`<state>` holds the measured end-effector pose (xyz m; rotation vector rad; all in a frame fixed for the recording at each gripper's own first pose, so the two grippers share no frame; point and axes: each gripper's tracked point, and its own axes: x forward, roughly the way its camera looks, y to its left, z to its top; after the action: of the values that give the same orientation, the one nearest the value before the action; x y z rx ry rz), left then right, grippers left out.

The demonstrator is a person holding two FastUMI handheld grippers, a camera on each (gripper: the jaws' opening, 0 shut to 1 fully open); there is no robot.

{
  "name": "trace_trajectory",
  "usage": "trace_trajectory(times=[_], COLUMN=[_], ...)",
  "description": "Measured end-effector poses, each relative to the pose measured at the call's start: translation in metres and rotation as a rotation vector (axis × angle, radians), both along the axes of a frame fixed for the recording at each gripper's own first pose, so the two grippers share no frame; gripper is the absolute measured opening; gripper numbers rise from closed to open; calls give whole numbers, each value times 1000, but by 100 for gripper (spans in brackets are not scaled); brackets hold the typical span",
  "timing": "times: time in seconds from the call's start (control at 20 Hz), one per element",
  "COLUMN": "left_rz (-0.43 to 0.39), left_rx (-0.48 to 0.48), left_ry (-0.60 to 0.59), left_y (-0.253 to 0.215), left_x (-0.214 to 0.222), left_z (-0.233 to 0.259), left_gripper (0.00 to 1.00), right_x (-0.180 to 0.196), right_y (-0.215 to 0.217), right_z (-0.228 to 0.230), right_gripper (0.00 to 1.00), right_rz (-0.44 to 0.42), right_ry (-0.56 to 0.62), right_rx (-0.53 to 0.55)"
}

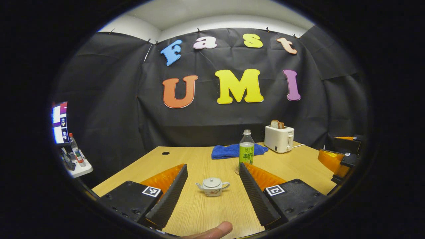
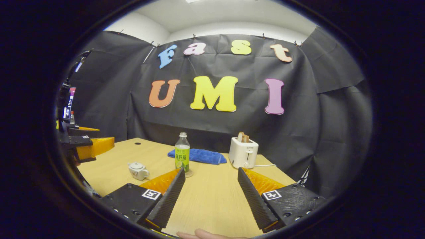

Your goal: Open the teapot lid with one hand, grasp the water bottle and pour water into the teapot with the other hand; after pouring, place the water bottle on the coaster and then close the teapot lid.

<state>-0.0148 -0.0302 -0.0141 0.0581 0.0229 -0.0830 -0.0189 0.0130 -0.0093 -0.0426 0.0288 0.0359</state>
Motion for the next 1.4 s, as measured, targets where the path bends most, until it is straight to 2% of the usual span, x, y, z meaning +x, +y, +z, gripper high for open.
trace_trajectory(times=[0.2,0.25,0.4,0.65,1.4], left_rz=[-17,-16,-5,4,46], left_rx=[-40,-46,-56,-28,-25], left_ry=[3,-3,-27,-39,-23], left_y=[-4,-3,-1,-4,6], left_x=[-9,-11,-15,-18,-4], left_z=[5,7,16,16,5], left_gripper=[98,98,98,98,98], right_x=[-14,-16,-15,-6,4], right_y=[-13,-12,-14,-8,2], right_z=[15,20,23,14,-3], right_gripper=[95,93,95,97,93], right_rz=[-52,-39,-26,-1,24], right_ry=[2,-10,-31,-8,34], right_rx=[13,23,43,48,43])
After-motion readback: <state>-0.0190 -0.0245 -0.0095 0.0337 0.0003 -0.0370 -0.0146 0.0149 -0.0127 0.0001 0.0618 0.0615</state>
